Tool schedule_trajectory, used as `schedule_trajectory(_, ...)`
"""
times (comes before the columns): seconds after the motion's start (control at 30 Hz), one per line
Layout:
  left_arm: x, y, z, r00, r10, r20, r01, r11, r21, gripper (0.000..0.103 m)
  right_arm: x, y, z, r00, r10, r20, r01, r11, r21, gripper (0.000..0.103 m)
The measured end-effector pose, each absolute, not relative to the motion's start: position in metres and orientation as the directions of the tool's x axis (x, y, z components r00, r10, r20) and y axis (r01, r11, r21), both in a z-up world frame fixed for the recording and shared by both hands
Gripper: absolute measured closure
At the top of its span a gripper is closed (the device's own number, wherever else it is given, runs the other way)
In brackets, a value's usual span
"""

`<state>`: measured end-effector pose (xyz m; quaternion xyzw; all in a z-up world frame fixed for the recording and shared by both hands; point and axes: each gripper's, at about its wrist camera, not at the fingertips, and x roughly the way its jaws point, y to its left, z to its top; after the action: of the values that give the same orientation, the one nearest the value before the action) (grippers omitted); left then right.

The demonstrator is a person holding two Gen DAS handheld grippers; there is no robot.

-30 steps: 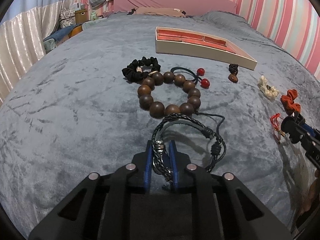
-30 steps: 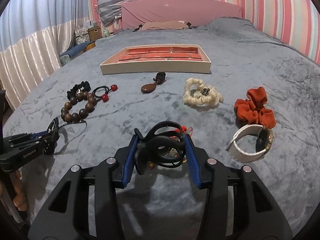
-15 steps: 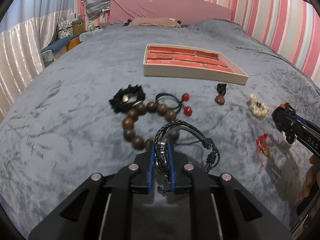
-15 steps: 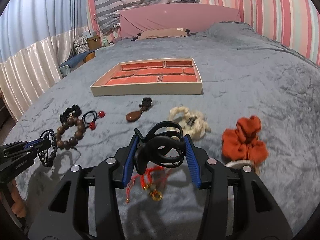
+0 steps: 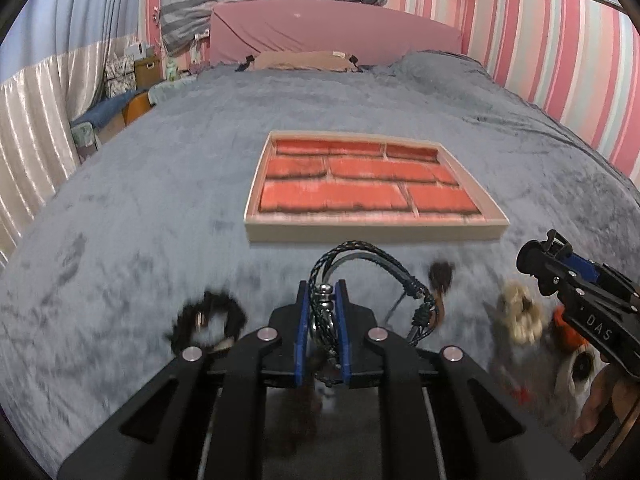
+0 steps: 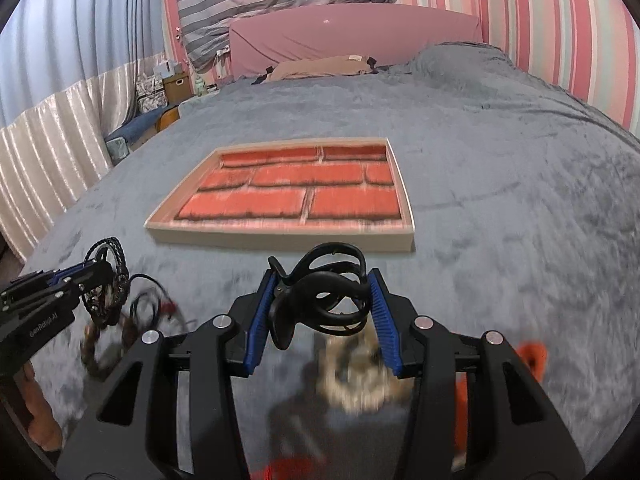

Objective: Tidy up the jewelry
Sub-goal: 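Carry both items to the brick-lined tray and open both tools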

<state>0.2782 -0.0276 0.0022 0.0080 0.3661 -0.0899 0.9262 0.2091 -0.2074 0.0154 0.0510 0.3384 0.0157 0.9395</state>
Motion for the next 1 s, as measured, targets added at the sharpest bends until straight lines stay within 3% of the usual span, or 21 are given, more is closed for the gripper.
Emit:
schedule_trajectory(0.4,0.422,-0.055,0.034,0.733,-0.076,-0.676,0.126,0.992,0.025,0.09,0.361,-0.225,0.038,0.731,0.045,-0.681,0.027,0.995,0.095,0.057)
schedule_trajectory(0.77,0.566,-0.056,-0.026,0.608,-0.066,-0.791,0.052,0.998,-0.043,0.09,0.481,-0.243,-0.009,0.636,-0.022,-0.771,0.083,0.996,0.039,0.057)
schedule_trajectory(1.0,0.605,-0.055,-0.052,0.568,-0.063,-0.821,0.046,0.998,-0.045,0.09,0.52,-0.246,-0.038,0.553,-0.026,-0.833,0.09,0.996,0.028,0.057)
